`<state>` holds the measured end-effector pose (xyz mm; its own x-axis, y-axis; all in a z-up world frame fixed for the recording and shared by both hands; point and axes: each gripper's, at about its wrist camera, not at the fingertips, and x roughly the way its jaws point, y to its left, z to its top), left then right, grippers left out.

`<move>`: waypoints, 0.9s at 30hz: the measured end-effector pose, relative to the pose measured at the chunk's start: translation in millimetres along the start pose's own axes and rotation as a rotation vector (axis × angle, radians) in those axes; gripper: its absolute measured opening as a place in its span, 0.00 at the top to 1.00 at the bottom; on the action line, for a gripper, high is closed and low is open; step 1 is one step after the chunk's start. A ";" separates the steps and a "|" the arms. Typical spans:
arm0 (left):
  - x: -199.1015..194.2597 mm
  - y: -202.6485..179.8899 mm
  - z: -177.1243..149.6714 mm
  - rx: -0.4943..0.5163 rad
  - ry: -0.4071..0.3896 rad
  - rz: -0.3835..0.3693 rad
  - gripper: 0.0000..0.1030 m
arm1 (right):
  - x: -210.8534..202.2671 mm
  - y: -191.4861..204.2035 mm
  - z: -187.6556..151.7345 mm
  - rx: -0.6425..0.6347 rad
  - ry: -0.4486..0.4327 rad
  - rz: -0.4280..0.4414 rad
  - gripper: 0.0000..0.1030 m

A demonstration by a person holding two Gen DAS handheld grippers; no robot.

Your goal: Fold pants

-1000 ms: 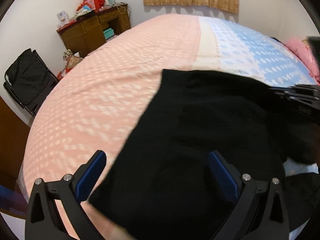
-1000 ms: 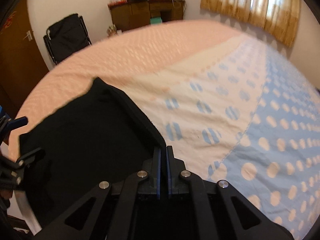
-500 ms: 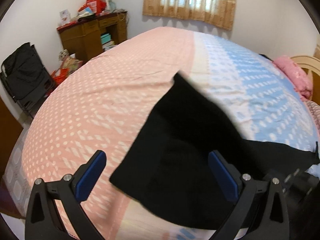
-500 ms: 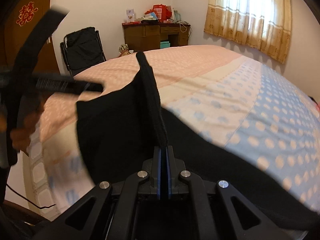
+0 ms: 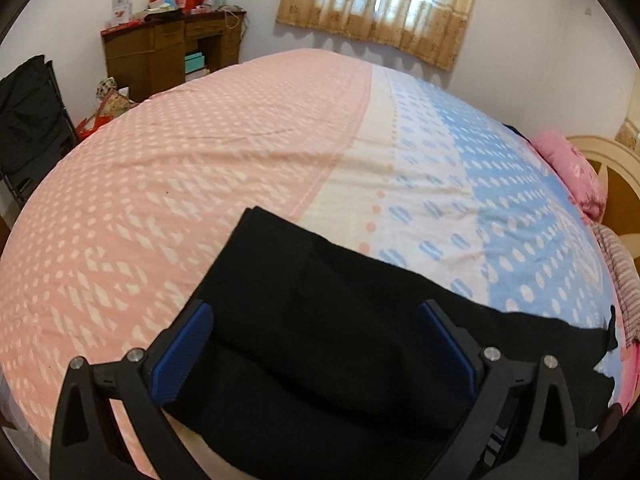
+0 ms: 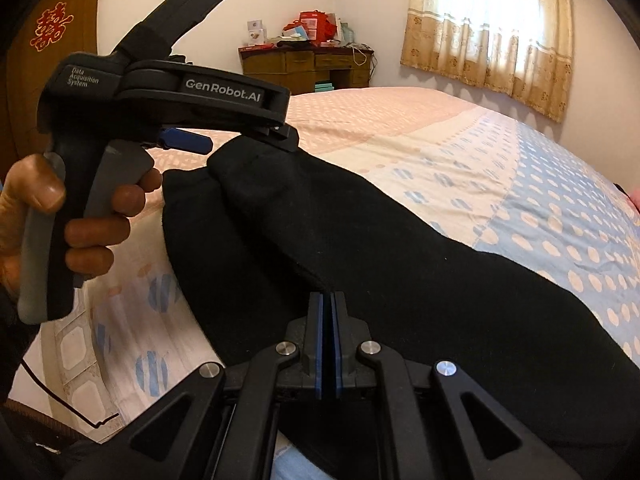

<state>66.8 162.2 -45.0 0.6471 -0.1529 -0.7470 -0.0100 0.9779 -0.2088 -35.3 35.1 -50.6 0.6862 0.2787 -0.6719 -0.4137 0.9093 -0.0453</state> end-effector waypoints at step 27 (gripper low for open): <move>12.9 20.8 -16.5 -0.364 0.046 -0.284 0.03 | -32.2 -15.2 23.4 0.053 -0.100 -0.003 0.96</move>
<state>62.3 178.2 -69.4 0.6283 -0.4214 -0.6539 -0.1099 0.7840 -0.6109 -37.1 19.5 -10.9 0.7447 0.3027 -0.5948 -0.3809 0.9246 -0.0064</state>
